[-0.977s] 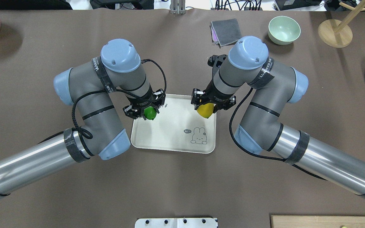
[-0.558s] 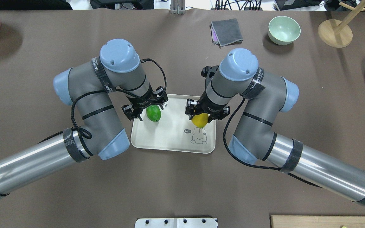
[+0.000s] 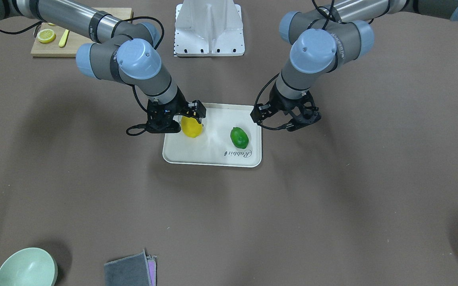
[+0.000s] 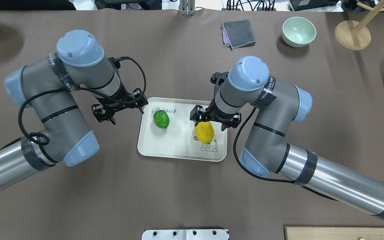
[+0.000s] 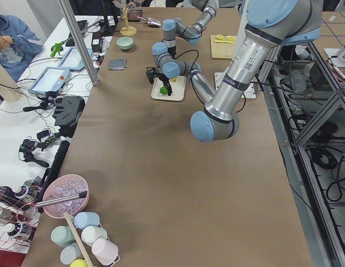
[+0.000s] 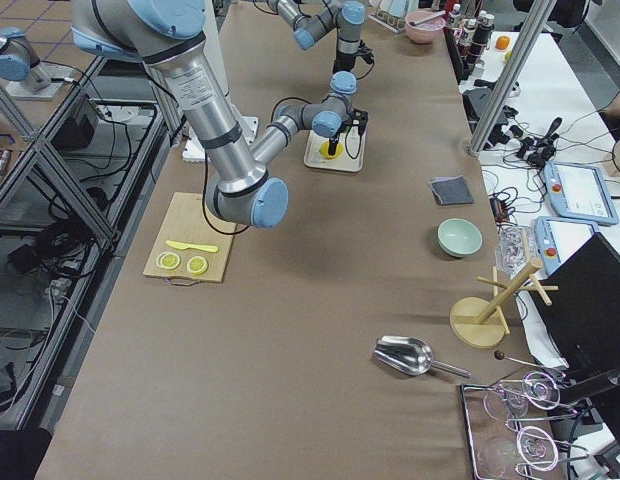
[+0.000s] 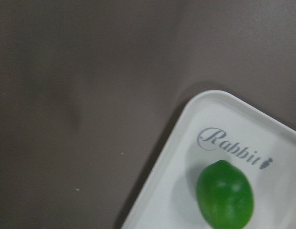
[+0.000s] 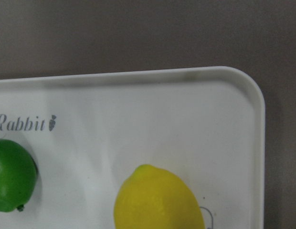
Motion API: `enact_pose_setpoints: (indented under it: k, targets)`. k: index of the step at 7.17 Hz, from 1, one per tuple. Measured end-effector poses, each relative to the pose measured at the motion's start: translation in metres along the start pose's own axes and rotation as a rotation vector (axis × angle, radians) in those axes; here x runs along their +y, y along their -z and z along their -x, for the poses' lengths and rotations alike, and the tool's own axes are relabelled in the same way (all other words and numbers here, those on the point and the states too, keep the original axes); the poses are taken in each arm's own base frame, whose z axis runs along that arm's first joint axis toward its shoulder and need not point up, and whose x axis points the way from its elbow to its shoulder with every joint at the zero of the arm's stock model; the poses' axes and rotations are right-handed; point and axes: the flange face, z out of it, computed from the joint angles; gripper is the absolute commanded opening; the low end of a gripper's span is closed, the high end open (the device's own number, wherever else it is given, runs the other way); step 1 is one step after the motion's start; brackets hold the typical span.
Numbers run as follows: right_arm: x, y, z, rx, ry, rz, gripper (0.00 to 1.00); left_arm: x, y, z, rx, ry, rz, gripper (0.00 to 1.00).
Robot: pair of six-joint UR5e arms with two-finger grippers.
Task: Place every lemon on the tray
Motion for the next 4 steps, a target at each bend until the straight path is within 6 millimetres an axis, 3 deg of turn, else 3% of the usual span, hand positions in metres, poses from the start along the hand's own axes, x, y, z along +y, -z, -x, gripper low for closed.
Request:
enact_pose_setpoints:
  k: [1,2,3,4]
  targets:
    - [-0.025,0.028,-0.018,0.011,-0.04,-0.038,1.0,-0.007,0.001,0.038,-0.021,-0.038,-0.003,0.98]
    - [-0.057,0.071,-0.061,0.041,-0.087,-0.093,1.0,-0.017,0.001,0.087,-0.054,-0.097,-0.006,0.98]
    - [-0.083,0.114,-0.123,0.083,-0.078,-0.152,1.0,-0.033,0.001,0.139,-0.092,-0.162,-0.011,0.98]
    - [-0.103,0.152,-0.202,0.147,0.015,-0.196,1.0,-0.054,0.001,0.189,-0.135,-0.219,-0.014,0.98]
